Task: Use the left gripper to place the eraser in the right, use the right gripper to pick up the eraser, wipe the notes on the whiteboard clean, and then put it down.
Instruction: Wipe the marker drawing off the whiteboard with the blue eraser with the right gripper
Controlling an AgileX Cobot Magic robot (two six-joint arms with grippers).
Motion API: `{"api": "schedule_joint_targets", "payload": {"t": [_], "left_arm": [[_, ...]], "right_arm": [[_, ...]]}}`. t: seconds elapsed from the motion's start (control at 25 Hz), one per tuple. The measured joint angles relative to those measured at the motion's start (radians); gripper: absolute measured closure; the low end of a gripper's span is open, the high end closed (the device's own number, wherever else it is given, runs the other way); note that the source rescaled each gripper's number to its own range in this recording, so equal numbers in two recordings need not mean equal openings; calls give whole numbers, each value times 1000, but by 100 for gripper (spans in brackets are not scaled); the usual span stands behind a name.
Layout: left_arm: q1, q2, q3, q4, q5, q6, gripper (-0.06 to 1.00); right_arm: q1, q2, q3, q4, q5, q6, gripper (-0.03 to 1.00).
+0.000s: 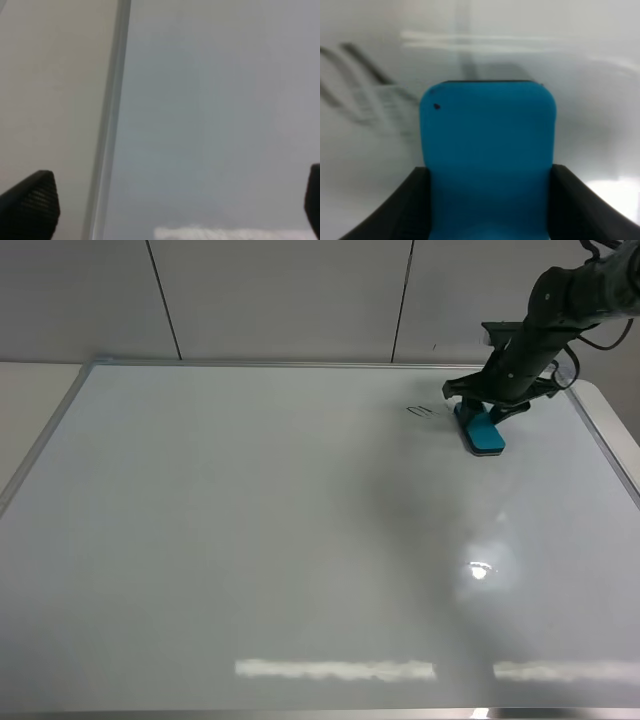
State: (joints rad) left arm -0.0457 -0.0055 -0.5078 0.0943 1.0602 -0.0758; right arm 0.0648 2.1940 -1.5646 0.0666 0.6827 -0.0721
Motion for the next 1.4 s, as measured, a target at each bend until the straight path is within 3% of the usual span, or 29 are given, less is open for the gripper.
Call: {"api": "schedule_joint_targets", "payload": {"t": [0.12, 0.28, 0.64, 0.72, 0.96, 1.16, 1.4], "left_arm": [[0, 0, 0, 0, 0, 0, -6], [0, 0, 0, 0, 0, 0, -6], [0, 0, 0, 0, 0, 0, -6], [0, 0, 0, 0, 0, 0, -6], [0, 0, 0, 0, 0, 0, -6], [0, 0, 0, 0, 0, 0, -6], [0, 0, 0, 0, 0, 0, -6]], "right_arm": [[-32, 0, -1, -1, 6, 2, 91], [-7, 0, -3, -16, 8, 2, 91], [228, 17, -9, -4, -93, 94, 91], [255, 41, -44, -14, -78, 122, 91], [273, 104, -169, -34, 15, 145, 91], [271, 112, -183, -107, 21, 197, 91], [177, 113, -186, -210, -1, 218, 91]]}}
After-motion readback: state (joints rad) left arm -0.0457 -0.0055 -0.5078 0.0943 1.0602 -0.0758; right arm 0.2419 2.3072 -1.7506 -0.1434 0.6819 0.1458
